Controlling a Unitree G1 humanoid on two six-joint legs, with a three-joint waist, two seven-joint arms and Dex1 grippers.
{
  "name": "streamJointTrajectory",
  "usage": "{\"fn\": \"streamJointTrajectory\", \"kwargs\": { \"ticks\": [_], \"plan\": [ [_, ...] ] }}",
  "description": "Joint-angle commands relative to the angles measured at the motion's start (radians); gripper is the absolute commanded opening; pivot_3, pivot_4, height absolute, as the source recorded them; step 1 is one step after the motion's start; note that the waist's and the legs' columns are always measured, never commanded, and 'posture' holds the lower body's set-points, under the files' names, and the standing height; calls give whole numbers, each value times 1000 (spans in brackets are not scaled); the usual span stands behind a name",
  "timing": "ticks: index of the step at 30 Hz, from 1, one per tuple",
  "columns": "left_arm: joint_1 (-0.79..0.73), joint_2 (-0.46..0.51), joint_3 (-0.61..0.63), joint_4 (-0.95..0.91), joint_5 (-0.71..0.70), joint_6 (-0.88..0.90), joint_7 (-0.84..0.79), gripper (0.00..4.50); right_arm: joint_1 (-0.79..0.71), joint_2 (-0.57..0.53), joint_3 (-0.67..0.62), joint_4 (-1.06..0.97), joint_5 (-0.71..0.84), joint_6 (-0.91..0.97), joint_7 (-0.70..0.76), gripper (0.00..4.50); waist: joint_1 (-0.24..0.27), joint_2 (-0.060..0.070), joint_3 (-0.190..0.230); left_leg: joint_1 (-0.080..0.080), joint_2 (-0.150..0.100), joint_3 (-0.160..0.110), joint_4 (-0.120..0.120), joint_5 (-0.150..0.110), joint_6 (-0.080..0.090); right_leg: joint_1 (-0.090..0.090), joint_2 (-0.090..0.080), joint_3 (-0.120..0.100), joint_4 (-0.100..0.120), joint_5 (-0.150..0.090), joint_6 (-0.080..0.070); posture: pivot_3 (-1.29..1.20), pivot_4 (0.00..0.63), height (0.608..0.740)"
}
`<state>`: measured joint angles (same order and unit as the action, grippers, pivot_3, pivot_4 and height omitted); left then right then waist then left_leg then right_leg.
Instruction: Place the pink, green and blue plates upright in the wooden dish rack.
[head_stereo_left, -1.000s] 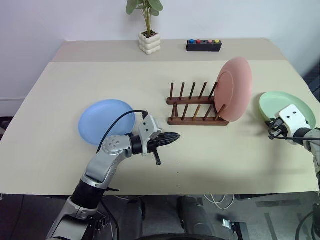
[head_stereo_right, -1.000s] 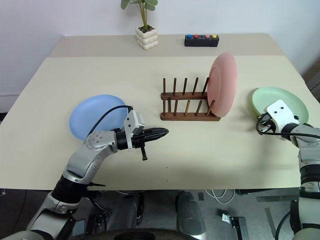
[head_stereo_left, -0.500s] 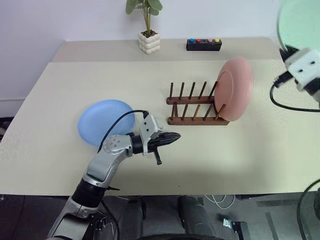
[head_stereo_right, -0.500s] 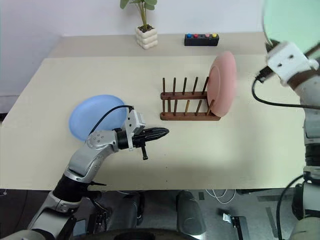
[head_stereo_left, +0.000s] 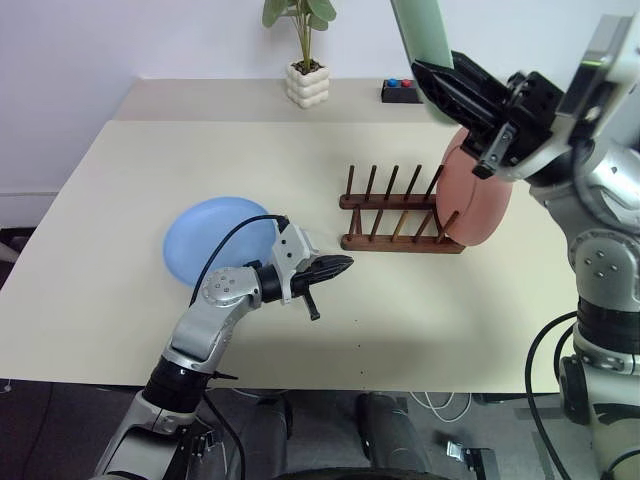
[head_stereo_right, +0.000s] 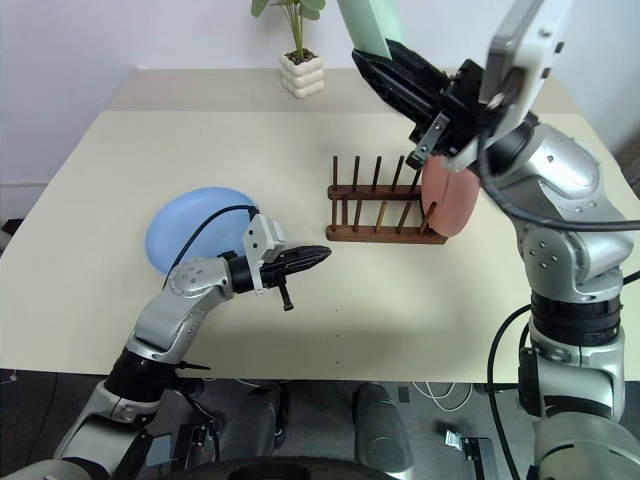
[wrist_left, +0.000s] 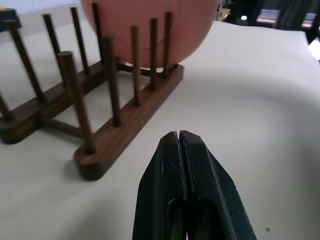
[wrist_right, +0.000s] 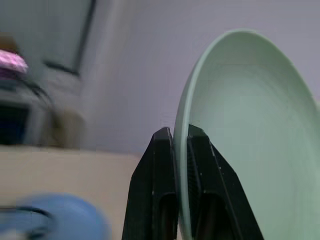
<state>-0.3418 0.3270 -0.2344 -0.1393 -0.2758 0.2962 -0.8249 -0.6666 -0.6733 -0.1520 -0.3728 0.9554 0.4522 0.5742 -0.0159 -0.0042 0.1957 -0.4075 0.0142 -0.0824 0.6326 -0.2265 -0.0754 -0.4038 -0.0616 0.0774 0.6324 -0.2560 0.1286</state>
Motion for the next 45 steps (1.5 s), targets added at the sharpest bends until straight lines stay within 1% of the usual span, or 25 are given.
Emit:
{"fn": "streamJointTrajectory", "kwargs": {
  "ticks": [1,3,5,7,9,12,14,20,24,37,40,42,43,44,45],
  "plan": [
    [10,2,15,-35,-10,-16,3,0,31,20,-75,-31,162,113,-87,109,0,0,0,0,0,0,0,0,0,0,0,0,0,0,0,0,150,730],
    [14,3,15,-39,-10,-15,3,0,50,32,-93,-23,199,147,-135,109,0,0,0,0,0,0,0,0,0,0,0,0,0,0,0,0,150,730],
    [15,3,13,-43,-10,-12,2,0,93,33,-108,-8,274,220,-192,109,0,0,0,0,0,0,0,0,0,-1,0,0,0,0,0,0,150,730],
    [11,1,9,-42,-9,-8,1,0,141,46,-127,-22,297,233,-220,109,2,0,0,0,0,0,-1,0,0,-1,0,0,0,0,0,0,150,730],
    [10,1,8,-41,-9,-7,0,0,153,54,-137,-34,303,234,-234,109,0,0,0,0,0,1,-1,0,0,-1,0,0,0,0,0,0,150,730],
    [-3,-2,6,-32,-9,-6,-4,0,153,101,-192,-2,443,248,-368,109,-3,0,0,0,0,1,-1,0,0,-2,1,0,0,0,0,0,150,730],
    [-6,-3,7,-31,-10,-4,-6,0,159,112,-208,2,488,256,-417,109,-3,0,0,0,0,1,-1,0,0,-2,1,0,0,0,0,0,150,730],
    [-8,-2,8,-31,-13,-2,-12,0,183,137,-196,7,514,258,-513,109,-3,0,0,0,0,1,-1,0,0,-2,1,0,0,0,0,0,150,730],
    [-7,-2,14,-33,-17,-2,-15,0,182,152,-189,24,492,253,-538,109,-3,0,0,0,0,1,-1,0,0,-2,1,1,0,0,0,0,150,730],
    [5,-23,75,-67,-52,-34,25,0,177,186,-205,60,524,249,-578,109,-3,0,0,0,0,1,-1,0,0,-2,1,1,0,0,0,0,150,730],
    [6,-23,77,-65,-51,-36,27,0,178,189,-205,59,528,247,-579,1041,-3,0,0,0,0,1,-1,0,0,-2,1,1,0,0,0,0,150,730],
    [6,-24,78,-64,-52,-39,28,0,180,190,-206,59,528,246,-580,1936,-3,0,0,0,1,1,-1,0,0,-2,1,1,0,0,0,0,150,730],
    [5,-25,78,-63,-52,-41,28,0,181,189,-207,59,528,246,-580,2504,-3,0,0,0,0,1,-1,0,0,-2,1,1,0,0,0,0,150,730],
    [4,-25,78,-59,-50,-43,28,0,180,188,-207,61,527,245,-581,2924,-3,0,0,0,0,1,-1,0,0,-2,1,1,0,0,0,0,150,730],
    [3,-25,77,-56,-49,-45,27,0,180,188,-208,61,526,244,-583,3482,-3,0,0,0,1,1,-1,0,0,-2,1,1,0,0,0,0,150,730]
  ]
}}
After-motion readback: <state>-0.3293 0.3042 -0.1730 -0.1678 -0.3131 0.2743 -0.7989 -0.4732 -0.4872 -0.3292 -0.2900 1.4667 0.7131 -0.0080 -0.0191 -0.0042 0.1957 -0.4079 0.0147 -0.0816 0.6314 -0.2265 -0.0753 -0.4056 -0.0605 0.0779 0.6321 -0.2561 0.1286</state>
